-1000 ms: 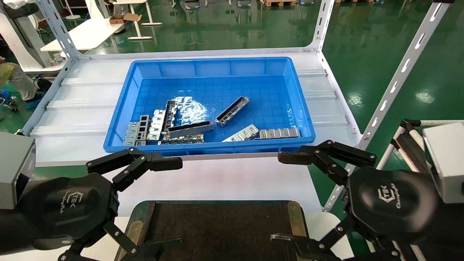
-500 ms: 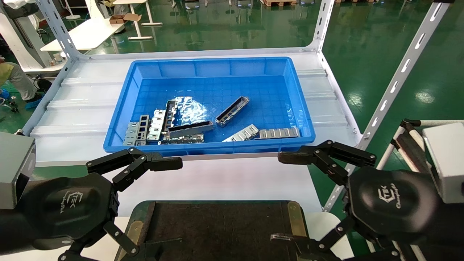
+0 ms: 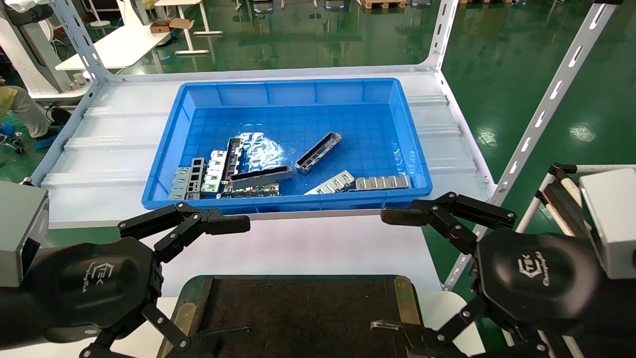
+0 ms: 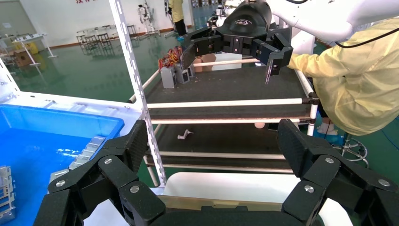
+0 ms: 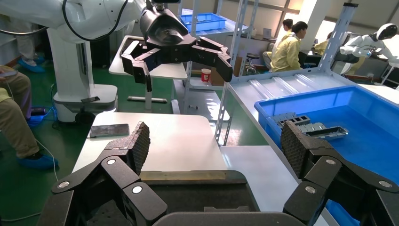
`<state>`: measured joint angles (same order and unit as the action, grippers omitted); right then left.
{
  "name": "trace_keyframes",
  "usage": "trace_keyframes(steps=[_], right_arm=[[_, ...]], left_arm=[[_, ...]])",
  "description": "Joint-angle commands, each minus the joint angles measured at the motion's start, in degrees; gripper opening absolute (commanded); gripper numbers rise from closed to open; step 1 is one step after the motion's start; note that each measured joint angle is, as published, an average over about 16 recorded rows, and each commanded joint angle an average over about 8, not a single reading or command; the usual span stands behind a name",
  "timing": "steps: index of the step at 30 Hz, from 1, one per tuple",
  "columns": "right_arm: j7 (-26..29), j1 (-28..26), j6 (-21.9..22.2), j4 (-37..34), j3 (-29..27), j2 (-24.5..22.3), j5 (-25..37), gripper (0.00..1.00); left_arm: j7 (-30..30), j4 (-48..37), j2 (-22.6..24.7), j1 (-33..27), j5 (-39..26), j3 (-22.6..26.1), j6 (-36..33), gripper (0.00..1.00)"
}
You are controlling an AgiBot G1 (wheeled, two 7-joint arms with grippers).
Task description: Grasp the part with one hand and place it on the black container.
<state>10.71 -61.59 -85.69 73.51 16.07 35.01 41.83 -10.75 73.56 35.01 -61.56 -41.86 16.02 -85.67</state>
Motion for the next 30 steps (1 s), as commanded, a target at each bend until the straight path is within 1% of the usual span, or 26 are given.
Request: trace_keyframes(steps=[1,21,30], right_arm=[[0.0,0.0,0.0,0.0,0.0,0.0,0.0,1.00],[0.0,0.0,0.0,0.0,0.0,0.0,0.0,1.00],[0.0,0.0,0.0,0.0,0.1,0.0,0.0,1.00]], left_arm=[[0.0,0.0,0.0,0.0,0.0,0.0,0.0,1.00],[0.0,-0.1,0.1,-0.1,-0.1,0.0,0.2,1.00],[0.0,-0.8,1.0,-1.6,-2.1,0.5,2.3,1.00]])
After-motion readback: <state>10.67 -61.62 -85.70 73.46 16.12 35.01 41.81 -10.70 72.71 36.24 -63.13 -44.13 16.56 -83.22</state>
